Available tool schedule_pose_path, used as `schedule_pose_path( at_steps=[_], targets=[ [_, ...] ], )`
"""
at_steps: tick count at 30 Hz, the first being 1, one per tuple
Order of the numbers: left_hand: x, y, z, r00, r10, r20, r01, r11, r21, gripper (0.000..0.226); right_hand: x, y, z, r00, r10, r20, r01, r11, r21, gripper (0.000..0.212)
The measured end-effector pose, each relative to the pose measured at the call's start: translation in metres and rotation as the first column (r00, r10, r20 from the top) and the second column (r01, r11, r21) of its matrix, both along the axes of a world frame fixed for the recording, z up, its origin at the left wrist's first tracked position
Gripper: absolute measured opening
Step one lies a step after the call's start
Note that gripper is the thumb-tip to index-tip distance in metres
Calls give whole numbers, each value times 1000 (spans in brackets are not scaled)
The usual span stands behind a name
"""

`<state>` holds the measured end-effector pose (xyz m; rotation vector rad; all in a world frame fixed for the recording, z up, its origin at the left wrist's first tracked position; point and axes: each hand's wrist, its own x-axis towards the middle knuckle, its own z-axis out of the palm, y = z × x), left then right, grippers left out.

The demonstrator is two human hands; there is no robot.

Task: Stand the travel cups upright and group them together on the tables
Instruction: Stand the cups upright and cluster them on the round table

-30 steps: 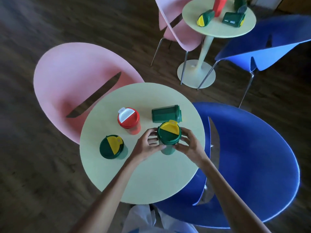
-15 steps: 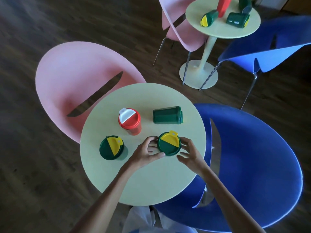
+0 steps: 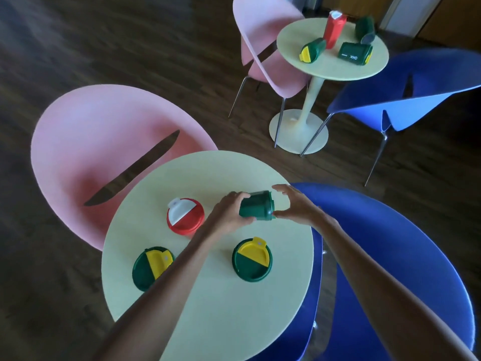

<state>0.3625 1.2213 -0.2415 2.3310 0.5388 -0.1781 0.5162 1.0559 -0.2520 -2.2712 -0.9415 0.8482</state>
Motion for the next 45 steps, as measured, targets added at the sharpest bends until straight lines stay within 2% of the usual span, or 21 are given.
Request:
schedule_pose_path(
  at_steps=[4, 7, 11, 14, 18, 20, 22, 25, 29, 32, 37, 45],
  targets=[
    [15, 18, -27, 981, -95, -168, 127, 973, 193, 77, 17, 14, -21, 984, 169, 57, -158, 974, -160, 94],
    [18, 22, -38, 982, -121, -147, 159, 947, 279, 79, 20, 17, -34, 978, 206, 15, -199, 962, -187, 102],
    [20, 23, -41, 991, -125, -51, 135, 937, 322, 69, 22, 18, -39, 986, 161, -35, -164, 979, -124, 96],
    [19, 24, -41, 994, -106, -14, 107, 970, 220, 67, 24, 13, -31, 988, 129, -83, -134, 989, -59, 92],
    [23, 22, -30, 981, 78, 178, -63, 994, -87, 61, 34, 8, 10, 991, 25, -133, -11, 994, 110, 84],
    [29, 15, -19, 950, 222, 219, -155, 945, -286, 59, 40, 10, 30, 961, -70, -266, 149, 946, 288, 81],
    [35, 7, -11, 915, 345, 209, -216, 857, -468, 57, 42, 12, 44, 897, -113, -427, 306, 856, 417, 79],
    [38, -1, -6, 888, 407, 216, -205, 769, -605, 59, 36, 14, 54, 832, -112, -543, 400, 800, 448, 75],
    [30, -5, -6, 909, 373, 188, -167, 736, -656, 60, 20, 5, 52, 835, -101, -540, 381, 815, 437, 74],
    [22, -5, -13, 930, 326, 168, -163, 777, -608, 58, 9, -4, 44, 866, -124, -485, 360, 827, 431, 62],
    [12, -10, -19, 947, 270, 172, -155, 857, -492, 61, -13, -17, 27, 875, -89, -475, 307, 862, 404, 81],
    [1, -22, -34, 958, 239, 157, -137, 866, -480, 66, -25, -34, 3, 873, -64, -483, 262, 898, 353, 81]
  ],
)
